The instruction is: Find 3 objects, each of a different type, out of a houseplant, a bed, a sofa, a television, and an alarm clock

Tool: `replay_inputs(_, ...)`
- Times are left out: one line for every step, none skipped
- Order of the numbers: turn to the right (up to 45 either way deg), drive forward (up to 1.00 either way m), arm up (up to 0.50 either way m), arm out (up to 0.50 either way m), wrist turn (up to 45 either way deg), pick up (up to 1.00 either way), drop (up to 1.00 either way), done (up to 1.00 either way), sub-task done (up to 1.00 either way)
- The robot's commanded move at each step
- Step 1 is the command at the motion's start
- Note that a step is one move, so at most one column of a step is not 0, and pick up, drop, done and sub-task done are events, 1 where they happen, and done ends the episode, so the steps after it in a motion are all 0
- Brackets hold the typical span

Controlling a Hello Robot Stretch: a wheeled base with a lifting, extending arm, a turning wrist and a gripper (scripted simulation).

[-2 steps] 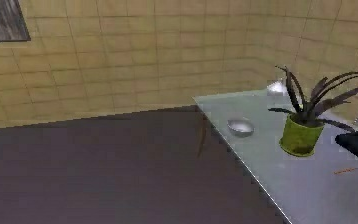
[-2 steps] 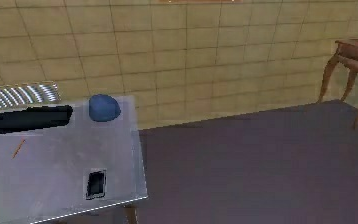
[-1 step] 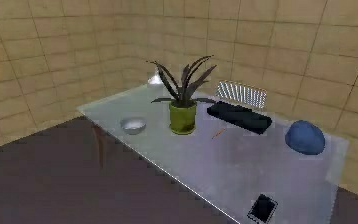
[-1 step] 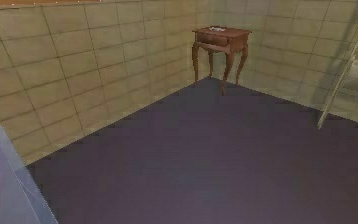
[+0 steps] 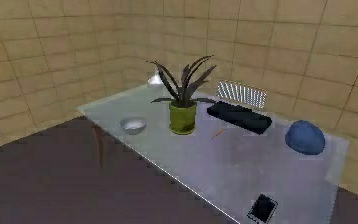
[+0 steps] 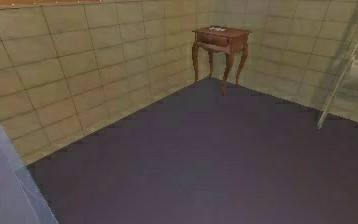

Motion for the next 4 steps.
replay_inputs(-45.0, 0.0, 0.0, 0.0, 0.0, 0.0, 0.0, 0.0, 0.0)
replay_inputs(-45.0, 0.0, 0.0, 0.0, 0.0, 0.0, 0.0, 0.0, 0.0)
replay_inputs(-45.0, 0.0, 0.0, 0.0, 0.0, 0.0, 0.0, 0.0, 0.0)
replay_inputs(-3.0, 0.0, 0.0, 0.0, 0.0, 0.0, 0.0, 0.0, 0.0)
